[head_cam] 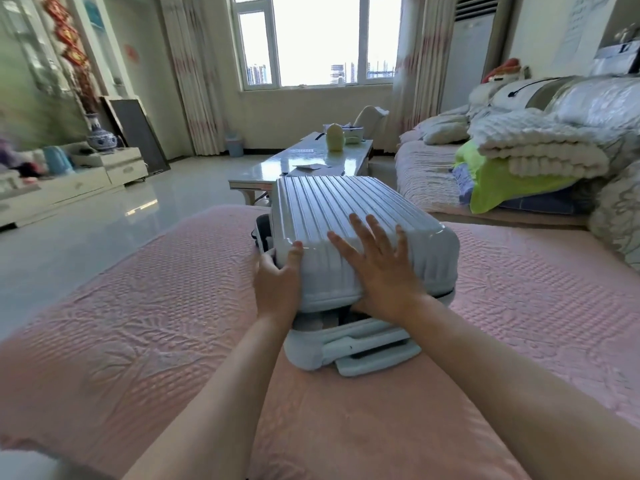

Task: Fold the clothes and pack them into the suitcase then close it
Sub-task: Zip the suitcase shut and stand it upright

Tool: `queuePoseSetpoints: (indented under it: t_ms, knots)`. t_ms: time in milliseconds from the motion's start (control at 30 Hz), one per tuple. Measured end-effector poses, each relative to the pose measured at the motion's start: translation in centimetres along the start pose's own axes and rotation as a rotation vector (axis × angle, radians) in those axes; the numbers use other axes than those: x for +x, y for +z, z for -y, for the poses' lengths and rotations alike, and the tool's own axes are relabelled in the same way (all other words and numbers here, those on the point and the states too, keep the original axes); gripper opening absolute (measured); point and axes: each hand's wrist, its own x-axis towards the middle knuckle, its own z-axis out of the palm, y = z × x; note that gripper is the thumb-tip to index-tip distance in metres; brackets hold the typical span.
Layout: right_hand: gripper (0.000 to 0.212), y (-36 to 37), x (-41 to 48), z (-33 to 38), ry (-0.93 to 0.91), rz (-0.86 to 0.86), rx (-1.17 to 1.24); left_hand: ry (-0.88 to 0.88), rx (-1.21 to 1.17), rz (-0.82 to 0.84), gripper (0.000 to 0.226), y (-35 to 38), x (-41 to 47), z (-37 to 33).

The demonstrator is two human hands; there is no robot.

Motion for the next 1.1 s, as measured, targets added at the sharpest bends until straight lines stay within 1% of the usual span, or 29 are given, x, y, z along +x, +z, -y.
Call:
queuePoseSetpoints:
  t_ms: [33,100,200,267,367,400,467,500,533,567,600,667,700,733,767,800,833,867,933,967,1033,1100]
  knots:
    - [0.139,-0.2,-0.3,-0.3,0.003,-0.043,0.007,0.025,-0.016,-0.01,0.075,0.2,-0.4,-0.4]
    - [0.131,-0.4,-0.9,-1.0,-0.021,-0.135,0.002,0.075,-0.015,-0.038,0.068,0.4,-1.3,-1.2]
    - [0.121,-1.1,-1.7,-0.7,-0.064,-0.217,0.039,0.116,0.0,-0.118,0.06,-0.4,-2.9,-1.5]
    - [0.124,-1.3,-2.1,0.4,-0.098,-0.212,0.047,0.103,0.021,-0.166,0.059,-1.6,-3.2,-1.3]
    - [0.13,-1.2,-2.5,1.5,-0.133,-0.132,0.033,0.052,0.062,-0.181,0.057,-2.9,-3.6,-1.4]
    - [0.126,-1.4,-2.6,1.2,-0.143,-0.105,0.07,0.048,0.092,-0.177,0.055,-2.9,-3.9,-1.6]
    - [0.104,-2.0,-2.9,0.0,-0.175,-0.094,0.244,0.06,0.174,-0.191,0.047,-2.2,-4.6,-2.2]
    - [0.091,-2.3,-3.1,-0.8,-0.187,-0.117,0.339,0.11,0.255,-0.228,0.045,-1.6,-5.0,-2.7]
    - [0.08,-2.5,-3.5,-1.6,-0.181,-0.162,0.425,0.215,0.35,-0.272,0.046,-1.0,-5.4,-3.2]
    - [0.071,-2.6,-3.8,-2.5,-0.137,-0.227,0.508,0.356,0.42,-0.29,0.05,-0.1,-5.7,-3.8]
    - [0.065,-2.6,-4.2,-3.5,-0.06,-0.307,0.573,0.51,0.45,-0.269,0.053,0.9,-5.9,-4.3]
    - [0.058,-2.2,-4.8,-5.8,0.14,-0.465,0.63,0.789,0.513,-0.158,0.055,3.5,-6.0,-5.0]
    - [0.057,-1.9,-5.1,-7.1,0.242,-0.524,0.644,0.89,0.58,-0.088,0.056,5.1,-6.1,-5.4]
    - [0.056,-1.5,-5.3,-8.5,0.353,-0.541,0.683,0.952,0.663,-0.01,0.057,6.7,-6.3,-5.7]
    - [0.053,-1.2,-5.5,-9.8,0.477,-0.511,0.742,0.992,0.744,0.06,0.06,8.4,-6.5,-6.0]
    - [0.051,-0.8,-5.7,-11.1,0.592,-0.444,0.8,1.024,0.813,0.112,0.063,10.0,-6.7,-6.2]
    - [0.05,-0.2,-5.9,-12.2,0.666,-0.343,0.84,1.042,0.872,0.146,0.068,11.5,-7.0,-6.3]
    - [0.051,0.5,-6.3,-13.0,0.69,-0.224,0.853,1.049,0.932,0.161,0.074,12.6,-7.1,-6.2]
    - [0.057,2.3,-6.8,-14.1,0.647,-0.005,0.837,1.046,1.051,0.141,0.091,14.2,-7.0,-5.6]
    - [0.057,3.0,-7.0,-14.8,0.623,0.072,0.817,1.052,1.098,0.121,0.097,14.7,-7.0,-5.3]
    - [0.052,4.1,-6.6,-15.1,0.568,0.153,0.808,1.1,1.145,0.101,0.103,14.8,-7.3,-4.4]
    - [0.049,5.0,-5.9,-15.3,0.534,0.179,0.877,1.167,1.201,0.11,0.109,15.0,-7.6,-3.6]
